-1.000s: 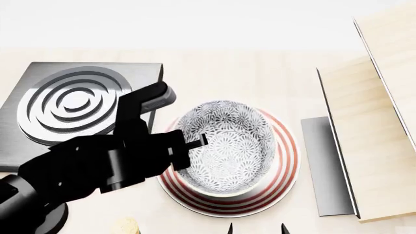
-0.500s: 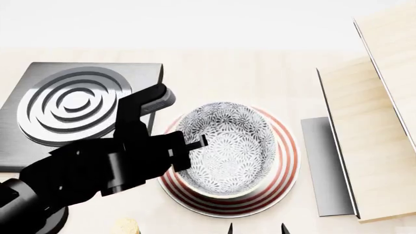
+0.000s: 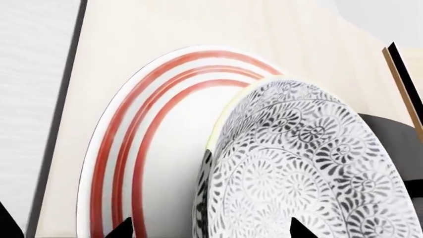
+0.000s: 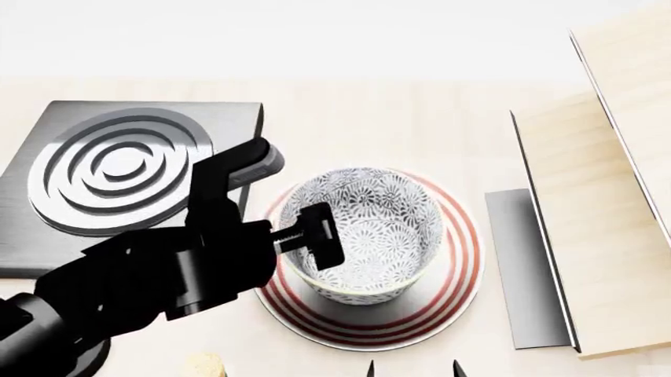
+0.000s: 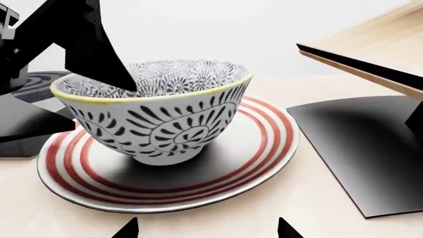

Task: Pick up the akita bowl and put it on the plate.

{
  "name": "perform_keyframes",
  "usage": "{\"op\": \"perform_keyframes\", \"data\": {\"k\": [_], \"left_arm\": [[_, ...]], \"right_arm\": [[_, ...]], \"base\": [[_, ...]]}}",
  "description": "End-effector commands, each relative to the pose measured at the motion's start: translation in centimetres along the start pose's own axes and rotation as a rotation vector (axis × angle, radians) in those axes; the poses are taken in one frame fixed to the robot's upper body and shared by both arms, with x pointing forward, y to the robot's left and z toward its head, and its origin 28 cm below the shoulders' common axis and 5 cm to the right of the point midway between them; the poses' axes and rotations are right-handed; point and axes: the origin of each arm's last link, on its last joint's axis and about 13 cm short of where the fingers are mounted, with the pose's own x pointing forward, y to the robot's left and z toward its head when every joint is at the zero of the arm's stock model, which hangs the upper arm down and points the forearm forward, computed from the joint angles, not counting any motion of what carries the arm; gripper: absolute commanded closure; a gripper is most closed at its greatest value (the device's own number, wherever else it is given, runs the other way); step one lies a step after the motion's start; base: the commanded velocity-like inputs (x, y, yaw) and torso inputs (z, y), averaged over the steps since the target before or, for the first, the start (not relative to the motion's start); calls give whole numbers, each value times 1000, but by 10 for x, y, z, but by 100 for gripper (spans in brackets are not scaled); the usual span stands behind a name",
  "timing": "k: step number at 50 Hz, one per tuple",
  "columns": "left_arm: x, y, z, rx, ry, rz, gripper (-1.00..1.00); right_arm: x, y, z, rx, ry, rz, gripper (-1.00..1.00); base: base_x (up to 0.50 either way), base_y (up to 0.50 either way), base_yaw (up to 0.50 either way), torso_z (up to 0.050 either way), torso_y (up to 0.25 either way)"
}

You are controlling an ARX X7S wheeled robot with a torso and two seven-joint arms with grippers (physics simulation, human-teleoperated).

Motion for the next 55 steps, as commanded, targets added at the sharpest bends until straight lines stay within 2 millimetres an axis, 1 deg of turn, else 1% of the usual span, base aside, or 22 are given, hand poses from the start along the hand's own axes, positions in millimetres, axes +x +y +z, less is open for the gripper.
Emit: {"op": "perform_keyframes", "data": {"k": [1,13,15,19,24,30,36,45,48,55], "left_arm": [[0,2,-1,7,8,16,-100],[-6,9,12,86,25,139,-100],[-7,10,13,93,34,134,-100],[-9,14,20,115,12,194,-100],[-12,15,26,122,11,188,-100],[-15,11,33,146,-8,140,-100],[-16,10,38,139,-26,128,-100],[-21,-2,47,187,-59,108,-100],[-23,-6,52,213,-78,113,-100],[-34,-14,73,275,-148,142,-100]], "right_arm": [[-2,1,-5,27,37,14,-100],[-4,4,-3,29,32,25,-100],[-4,4,-2,28,31,26,-100],[-5,5,-2,23,30,26,-100],[-6,9,0,15,25,40,-100],[-7,13,0,9,27,57,-100],[-8,14,-1,6,28,65,-100],[-7,15,-3,5,30,71,-100],[-8,15,-2,6,28,71,-100],[-8,14,0,9,23,62,-100]], "base": [[0,0,0,0,-15],[0,0,0,-1,0],[0,0,0,0,0],[0,0,0,0,0],[0,0,0,0,0],[0,0,0,0,0],[0,0,0,0,-2],[0,0,0,0,0],[0,0,0,0,0],[0,0,0,0,0]]}}
